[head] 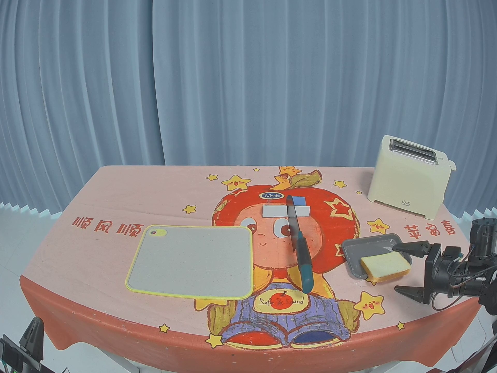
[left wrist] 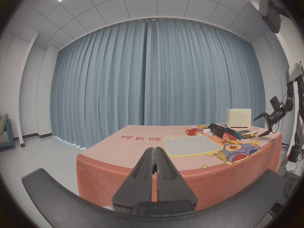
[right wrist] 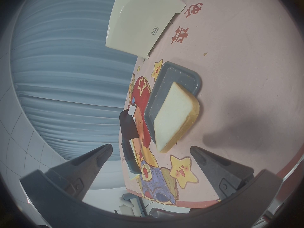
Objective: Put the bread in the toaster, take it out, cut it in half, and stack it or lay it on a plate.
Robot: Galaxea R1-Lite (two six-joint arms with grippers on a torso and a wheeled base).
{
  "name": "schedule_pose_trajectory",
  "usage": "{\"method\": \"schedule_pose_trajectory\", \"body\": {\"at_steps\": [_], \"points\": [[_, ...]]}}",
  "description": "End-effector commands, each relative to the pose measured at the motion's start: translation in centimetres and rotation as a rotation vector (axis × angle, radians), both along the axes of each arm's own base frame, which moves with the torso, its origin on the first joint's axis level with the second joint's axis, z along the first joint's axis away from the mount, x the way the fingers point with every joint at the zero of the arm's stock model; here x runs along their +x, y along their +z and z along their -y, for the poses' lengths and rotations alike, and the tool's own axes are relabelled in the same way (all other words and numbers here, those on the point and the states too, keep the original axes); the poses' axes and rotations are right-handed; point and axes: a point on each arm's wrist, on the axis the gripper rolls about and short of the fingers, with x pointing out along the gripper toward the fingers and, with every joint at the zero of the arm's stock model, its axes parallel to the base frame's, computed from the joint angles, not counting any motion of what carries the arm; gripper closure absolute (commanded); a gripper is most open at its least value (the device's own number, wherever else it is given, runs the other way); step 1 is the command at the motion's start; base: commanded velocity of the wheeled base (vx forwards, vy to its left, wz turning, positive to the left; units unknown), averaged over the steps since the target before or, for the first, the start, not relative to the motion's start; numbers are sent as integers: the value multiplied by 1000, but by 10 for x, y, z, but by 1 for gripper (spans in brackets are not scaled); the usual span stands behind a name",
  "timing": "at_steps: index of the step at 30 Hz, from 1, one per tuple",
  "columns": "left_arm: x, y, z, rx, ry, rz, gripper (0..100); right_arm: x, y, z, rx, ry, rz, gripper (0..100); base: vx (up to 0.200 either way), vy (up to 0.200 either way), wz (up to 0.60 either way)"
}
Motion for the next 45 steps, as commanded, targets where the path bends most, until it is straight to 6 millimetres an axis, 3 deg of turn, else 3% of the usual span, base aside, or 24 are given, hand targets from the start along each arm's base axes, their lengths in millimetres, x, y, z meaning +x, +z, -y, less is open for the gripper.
{"method": "schedule_pose_trajectory", "body": {"at_steps": [1,45], "points": [[0,-5,0,0,0,-3,100,1,0,1,0,-8,-1,0,0,0,0],[0,-5,0,0,0,-3,100,23,-5,1,7,-14,-18,0,0,0,0]]}}
